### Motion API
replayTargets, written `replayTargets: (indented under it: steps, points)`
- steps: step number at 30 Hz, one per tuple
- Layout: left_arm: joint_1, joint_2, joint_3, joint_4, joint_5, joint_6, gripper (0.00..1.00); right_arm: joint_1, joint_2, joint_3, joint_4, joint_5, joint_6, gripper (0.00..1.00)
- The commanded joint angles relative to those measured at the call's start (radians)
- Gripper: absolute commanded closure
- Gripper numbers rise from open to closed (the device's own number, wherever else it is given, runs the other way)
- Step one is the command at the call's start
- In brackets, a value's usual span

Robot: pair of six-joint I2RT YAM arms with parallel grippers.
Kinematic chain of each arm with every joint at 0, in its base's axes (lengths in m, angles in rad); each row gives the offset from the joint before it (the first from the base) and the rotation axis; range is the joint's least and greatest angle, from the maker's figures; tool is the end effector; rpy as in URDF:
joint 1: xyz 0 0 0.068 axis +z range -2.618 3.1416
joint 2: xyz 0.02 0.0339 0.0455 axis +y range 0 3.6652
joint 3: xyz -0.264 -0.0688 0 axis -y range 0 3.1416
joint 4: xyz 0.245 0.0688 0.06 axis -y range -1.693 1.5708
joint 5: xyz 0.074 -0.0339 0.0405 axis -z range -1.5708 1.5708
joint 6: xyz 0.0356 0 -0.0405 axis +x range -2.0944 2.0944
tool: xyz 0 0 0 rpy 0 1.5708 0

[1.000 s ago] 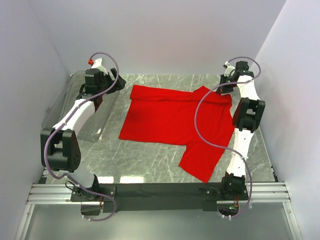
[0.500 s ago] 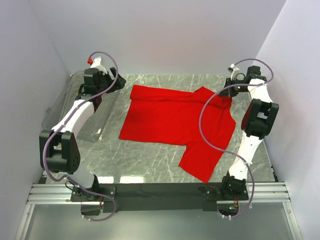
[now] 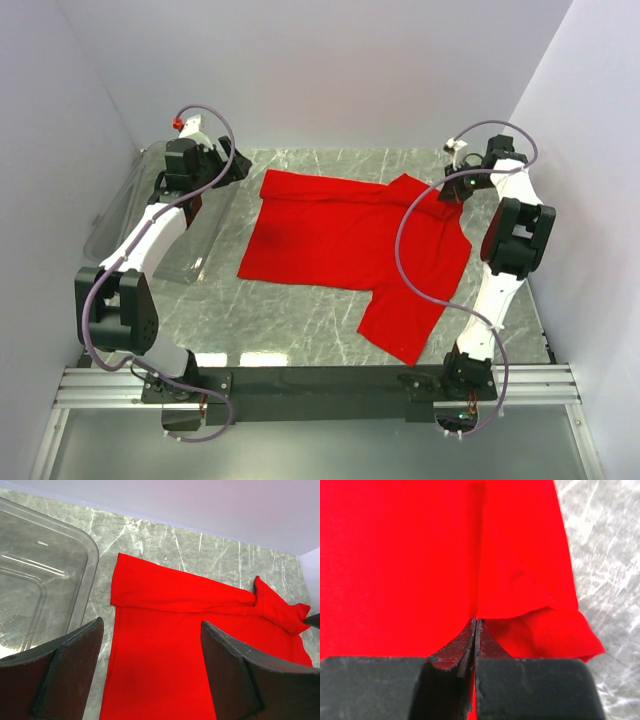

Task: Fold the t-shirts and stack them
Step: Fold the tshirt

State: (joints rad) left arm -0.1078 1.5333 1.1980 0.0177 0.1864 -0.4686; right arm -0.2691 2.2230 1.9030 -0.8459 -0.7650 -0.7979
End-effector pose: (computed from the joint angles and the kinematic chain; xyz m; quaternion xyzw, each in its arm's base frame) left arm 0.3619 -0.0458 0.3193 -0.0910 0.8032 -0.2382 0.5383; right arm 0.4605 -0.1014 0.2116 -0.3099 0.8576 0.2199 0.3465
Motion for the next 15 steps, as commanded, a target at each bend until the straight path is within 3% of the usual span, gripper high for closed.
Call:
replayTargets:
  steps: [1, 5, 6, 8, 9, 12, 15]
  points:
    - [0.003, -0.044, 0.0, 0.021, 0.01, -0.001, 0.17, 0.028, -0.059, -0.045, -0.021, 0.124, -0.142, 0.99]
    - [0.003, -0.044, -0.003, 0.022, 0.01, -0.001, 0.17, 0.036, -0.072, -0.091, -0.041, 0.168, -0.204, 0.91]
    - [0.003, -0.042, -0.005, 0.021, 0.012, -0.001, 0.17, 0.036, -0.066, -0.079, -0.056, 0.168, -0.201, 0.81]
    - [0.003, -0.042, -0.006, 0.024, 0.012, -0.002, 0.17, 0.028, -0.045, -0.012, -0.097, 0.136, -0.132, 0.73]
    - [0.003, -0.044, -0.006, 0.024, 0.012, -0.002, 0.17, 0.013, -0.039, 0.013, -0.094, 0.115, -0.038, 0.64]
    - [0.003, -0.039, 0.0, 0.021, 0.012, 0.002, 0.17, -0.012, -0.036, 0.099, -0.039, 0.061, 0.124, 0.52]
    - [0.003, -0.036, 0.006, 0.019, 0.012, 0.004, 0.17, -0.012, -0.03, 0.151, 0.005, 0.059, 0.213, 0.51]
